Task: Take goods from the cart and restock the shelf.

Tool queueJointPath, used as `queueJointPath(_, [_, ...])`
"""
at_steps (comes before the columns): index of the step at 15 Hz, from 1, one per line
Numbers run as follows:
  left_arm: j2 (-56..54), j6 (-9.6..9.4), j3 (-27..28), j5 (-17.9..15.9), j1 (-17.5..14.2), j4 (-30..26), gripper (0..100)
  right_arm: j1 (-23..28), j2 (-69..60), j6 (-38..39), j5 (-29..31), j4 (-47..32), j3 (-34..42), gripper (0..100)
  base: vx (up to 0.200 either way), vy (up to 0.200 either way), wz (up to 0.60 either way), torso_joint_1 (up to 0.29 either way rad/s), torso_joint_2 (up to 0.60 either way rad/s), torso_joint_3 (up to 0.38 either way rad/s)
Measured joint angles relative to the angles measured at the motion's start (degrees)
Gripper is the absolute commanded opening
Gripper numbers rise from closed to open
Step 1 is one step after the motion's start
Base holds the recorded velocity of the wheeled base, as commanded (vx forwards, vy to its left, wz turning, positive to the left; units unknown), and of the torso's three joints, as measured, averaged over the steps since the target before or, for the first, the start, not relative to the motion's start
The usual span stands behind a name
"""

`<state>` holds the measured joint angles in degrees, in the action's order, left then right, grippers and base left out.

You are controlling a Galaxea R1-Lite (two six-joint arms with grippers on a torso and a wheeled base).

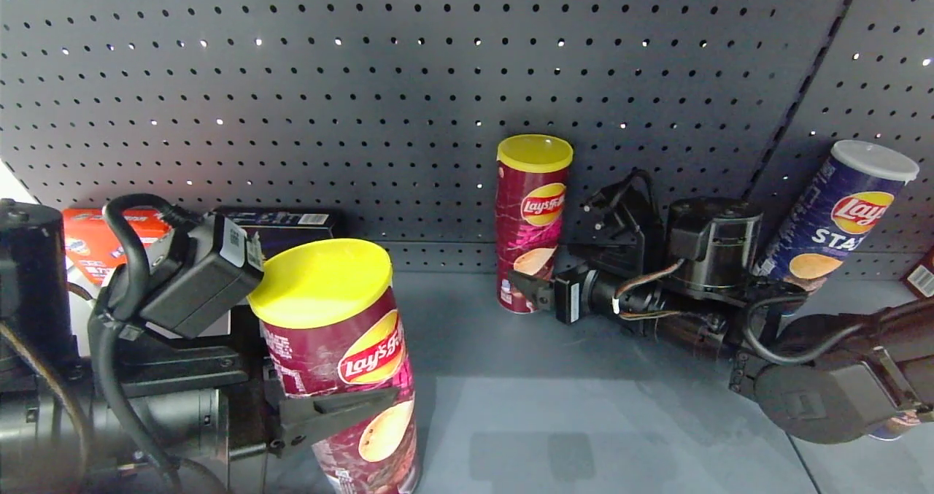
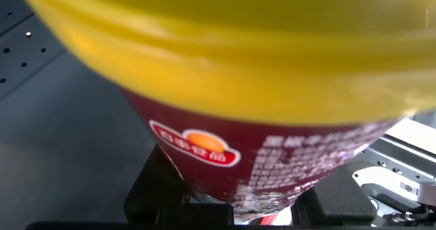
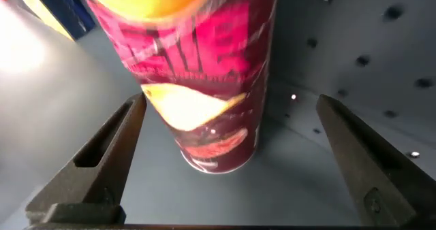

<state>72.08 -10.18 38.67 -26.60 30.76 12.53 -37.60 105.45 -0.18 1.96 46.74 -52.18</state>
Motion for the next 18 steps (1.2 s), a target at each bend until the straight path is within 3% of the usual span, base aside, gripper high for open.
queueJointPath(11, [0.0,-0.02,-0.5,0.0,0.0,0.0,0,0.8,5.0,0.2,-0.9,3.6,-0.7,100,0.000,0.000,0.00,0.000,0.00,0.000])
queueJointPath(12, [0.0,-0.02,-0.5,0.0,0.0,0.0,0,0.8,5.3,0.2,-1.0,4.1,-0.8,0,0.000,0.000,0.00,0.000,0.00,0.000])
queueJointPath(18, [0.0,-0.02,-0.5,0.0,0.0,0.0,0,0.5,5.8,0.2,-0.8,5.0,-0.6,0,0.000,0.000,0.00,0.000,0.00,0.000])
